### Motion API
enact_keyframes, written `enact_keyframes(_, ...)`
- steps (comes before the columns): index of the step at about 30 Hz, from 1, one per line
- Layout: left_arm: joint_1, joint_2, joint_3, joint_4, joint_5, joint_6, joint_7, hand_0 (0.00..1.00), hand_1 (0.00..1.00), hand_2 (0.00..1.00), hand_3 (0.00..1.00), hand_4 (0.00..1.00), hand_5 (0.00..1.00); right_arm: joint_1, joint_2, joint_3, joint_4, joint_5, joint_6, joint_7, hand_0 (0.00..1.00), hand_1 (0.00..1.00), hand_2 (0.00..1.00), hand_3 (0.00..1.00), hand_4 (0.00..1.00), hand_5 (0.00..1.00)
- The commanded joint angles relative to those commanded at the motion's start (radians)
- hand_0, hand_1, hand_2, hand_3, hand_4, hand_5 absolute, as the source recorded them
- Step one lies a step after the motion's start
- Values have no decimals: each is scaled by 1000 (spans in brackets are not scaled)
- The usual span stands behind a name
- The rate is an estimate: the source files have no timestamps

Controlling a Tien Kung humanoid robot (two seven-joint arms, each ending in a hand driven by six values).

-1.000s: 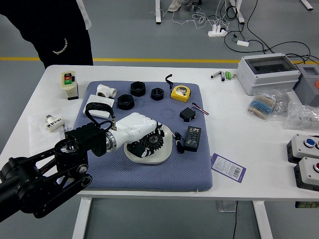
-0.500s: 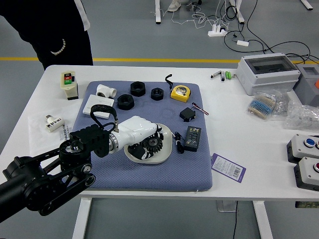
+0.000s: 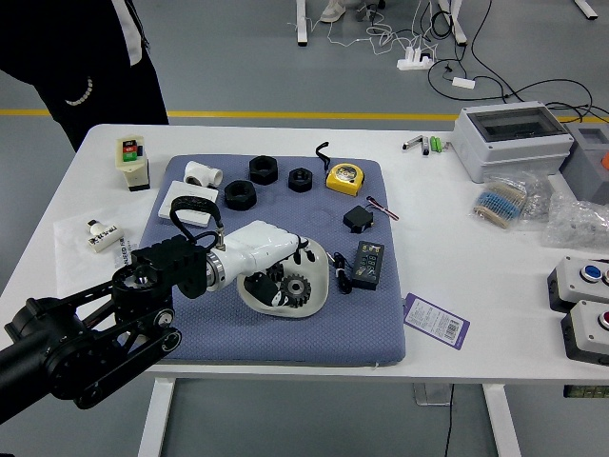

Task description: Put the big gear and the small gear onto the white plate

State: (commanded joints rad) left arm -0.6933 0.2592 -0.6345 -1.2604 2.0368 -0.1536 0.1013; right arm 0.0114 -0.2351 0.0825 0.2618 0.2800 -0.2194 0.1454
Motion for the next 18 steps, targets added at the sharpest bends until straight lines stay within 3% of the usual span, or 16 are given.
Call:
enact_keyframes(11, 0, -1, -22, 1, 16, 19, -3, 559, 677, 765, 779, 998, 321, 1, 0, 2, 0, 0, 0, 1, 611, 620, 721, 536, 741, 701)
enact_keyframes(18, 14, -3, -87, -1, 42, 35, 3, 570, 677, 768, 781, 998, 324, 0, -1, 2, 0, 1, 0, 1, 611, 619, 720, 537, 741, 701)
